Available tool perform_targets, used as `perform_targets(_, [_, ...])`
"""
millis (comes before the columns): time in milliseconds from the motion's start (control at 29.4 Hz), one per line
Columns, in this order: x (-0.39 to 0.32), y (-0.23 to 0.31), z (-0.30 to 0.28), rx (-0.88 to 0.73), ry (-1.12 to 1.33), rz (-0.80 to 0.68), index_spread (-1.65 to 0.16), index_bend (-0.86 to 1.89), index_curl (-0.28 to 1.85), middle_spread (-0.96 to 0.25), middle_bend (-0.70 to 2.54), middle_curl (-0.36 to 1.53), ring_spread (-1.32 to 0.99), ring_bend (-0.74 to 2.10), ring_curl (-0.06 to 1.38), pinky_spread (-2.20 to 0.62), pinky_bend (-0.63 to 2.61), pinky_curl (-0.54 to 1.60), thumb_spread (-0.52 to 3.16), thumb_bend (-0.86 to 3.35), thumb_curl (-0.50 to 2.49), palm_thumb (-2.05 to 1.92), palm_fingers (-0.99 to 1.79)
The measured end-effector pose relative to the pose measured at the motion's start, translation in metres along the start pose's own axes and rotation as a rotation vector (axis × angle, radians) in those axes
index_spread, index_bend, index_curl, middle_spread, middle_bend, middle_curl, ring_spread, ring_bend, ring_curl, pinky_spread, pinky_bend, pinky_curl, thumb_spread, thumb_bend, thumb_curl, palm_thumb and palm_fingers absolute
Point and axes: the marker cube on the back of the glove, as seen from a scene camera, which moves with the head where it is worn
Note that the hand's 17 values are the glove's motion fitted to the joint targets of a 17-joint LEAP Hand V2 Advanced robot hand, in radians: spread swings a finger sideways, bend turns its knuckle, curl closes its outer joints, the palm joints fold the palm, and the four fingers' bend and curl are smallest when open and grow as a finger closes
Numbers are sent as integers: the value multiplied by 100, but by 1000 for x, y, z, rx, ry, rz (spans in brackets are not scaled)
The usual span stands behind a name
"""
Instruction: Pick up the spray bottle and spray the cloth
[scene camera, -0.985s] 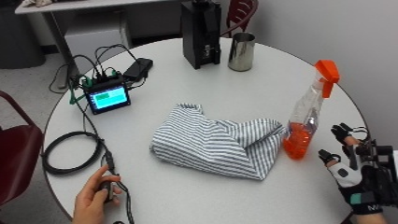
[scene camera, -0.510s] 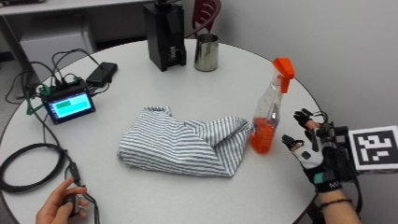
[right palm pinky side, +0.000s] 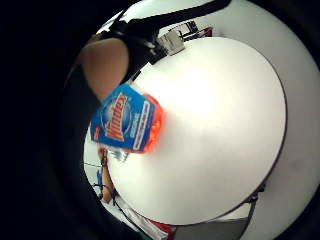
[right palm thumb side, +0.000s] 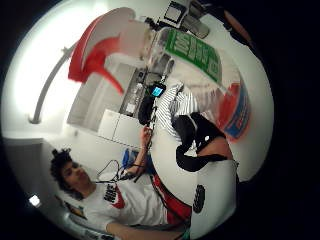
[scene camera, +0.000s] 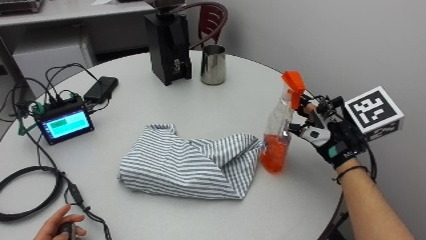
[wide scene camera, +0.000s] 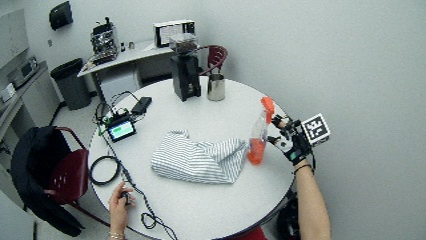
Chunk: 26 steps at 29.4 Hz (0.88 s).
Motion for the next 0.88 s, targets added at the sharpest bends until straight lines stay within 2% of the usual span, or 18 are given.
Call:
perform_targets(442, [-2,-25,21,-128,-72,-41,-34,12,20,-9,39,36,2,36,29,27,34,32,97,8,36,76,53])
perform_targets(646, [1,-28,22,-71,-97,-58,-32,11,19,-11,43,38,-5,53,33,26,27,29,96,6,39,81,80])
perform_targets(883, [-2,-26,26,20,-110,-48,-28,21,28,-11,36,38,-9,46,35,21,30,32,91,3,42,86,98])
